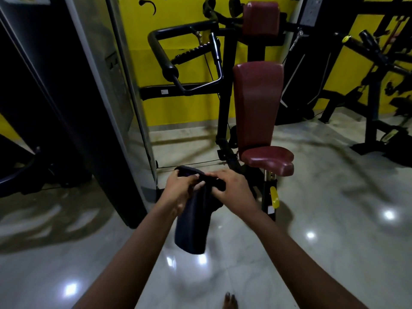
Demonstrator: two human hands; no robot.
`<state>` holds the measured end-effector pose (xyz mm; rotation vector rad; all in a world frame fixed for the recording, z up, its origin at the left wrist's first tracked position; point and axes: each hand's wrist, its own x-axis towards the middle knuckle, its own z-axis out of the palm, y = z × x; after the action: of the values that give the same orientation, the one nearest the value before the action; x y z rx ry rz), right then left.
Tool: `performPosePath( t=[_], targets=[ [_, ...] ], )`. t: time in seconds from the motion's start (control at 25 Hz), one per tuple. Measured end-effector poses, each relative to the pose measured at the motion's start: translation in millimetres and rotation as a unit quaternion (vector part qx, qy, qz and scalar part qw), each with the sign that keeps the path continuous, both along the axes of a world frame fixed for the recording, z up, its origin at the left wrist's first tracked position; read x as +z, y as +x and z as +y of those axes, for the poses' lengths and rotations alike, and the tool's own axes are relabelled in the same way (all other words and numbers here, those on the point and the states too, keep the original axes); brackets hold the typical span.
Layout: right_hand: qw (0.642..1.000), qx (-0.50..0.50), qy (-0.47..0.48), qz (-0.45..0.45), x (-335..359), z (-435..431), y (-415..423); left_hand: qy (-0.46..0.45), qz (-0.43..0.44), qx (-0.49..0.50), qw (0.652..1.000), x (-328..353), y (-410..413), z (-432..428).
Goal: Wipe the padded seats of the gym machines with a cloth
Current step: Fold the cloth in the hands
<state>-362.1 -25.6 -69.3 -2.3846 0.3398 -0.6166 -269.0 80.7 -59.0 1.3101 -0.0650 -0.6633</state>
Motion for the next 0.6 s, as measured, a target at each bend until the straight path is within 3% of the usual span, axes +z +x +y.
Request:
performPosePath(
  t=[0.04, 0.08, 0.12, 0.16, 0.2, 0.24, 0.28, 0.36, 0.44, 0.48, 0.52, 0.6],
  targets=[
    [1.000, -0.009, -0.012, -0.012, 1, -6, 0, 0.061, -0.106, -0.029, 0.992, -2, 2, 8],
    [1.000, -0.009, -0.017, -0.006, 2, -11, -1, 0.173, -0.274, -0.066, 0.944, -7, 9, 19],
    [1.000, -0.007, -0.013, 0.010, 3, -16, -3, 0.292, -0.440, -0.095, 0.844, -12, 19, 30],
    [1.000, -0.004, -0.008, 0.029, 2, -19, -5, 0.356, -0.544, -0.110, 0.752, -14, 28, 38],
    [0.999, 0.004, 0.001, 0.050, 1, -22, -9, 0.376, -0.600, -0.125, 0.695, -16, 37, 42],
    [0.998, 0.010, 0.011, 0.058, 2, -26, -10, 0.350, -0.620, -0.133, 0.689, -14, 45, 42],
    [0.999, 0.002, 0.024, 0.046, 7, -32, -10, 0.307, -0.615, -0.138, 0.713, -9, 51, 37],
    [0.996, -0.043, 0.082, -0.014, 21, -54, -5, 0.184, -0.559, -0.137, 0.797, 6, 59, 16],
    [0.962, -0.033, 0.256, -0.087, 30, -89, 0, 0.043, -0.424, -0.133, 0.895, 10, 61, -13],
    [0.936, -0.011, 0.347, -0.061, 24, -100, 1, 0.010, -0.320, -0.145, 0.936, 0, 60, -27],
    [0.919, 0.003, 0.395, 0.009, 6, -105, -1, 0.028, -0.221, -0.171, 0.960, -21, 55, -40],
    [0.914, -0.014, 0.377, 0.147, -48, -114, -10, 0.137, -0.069, -0.233, 0.960, -68, 43, -63]
  ],
)
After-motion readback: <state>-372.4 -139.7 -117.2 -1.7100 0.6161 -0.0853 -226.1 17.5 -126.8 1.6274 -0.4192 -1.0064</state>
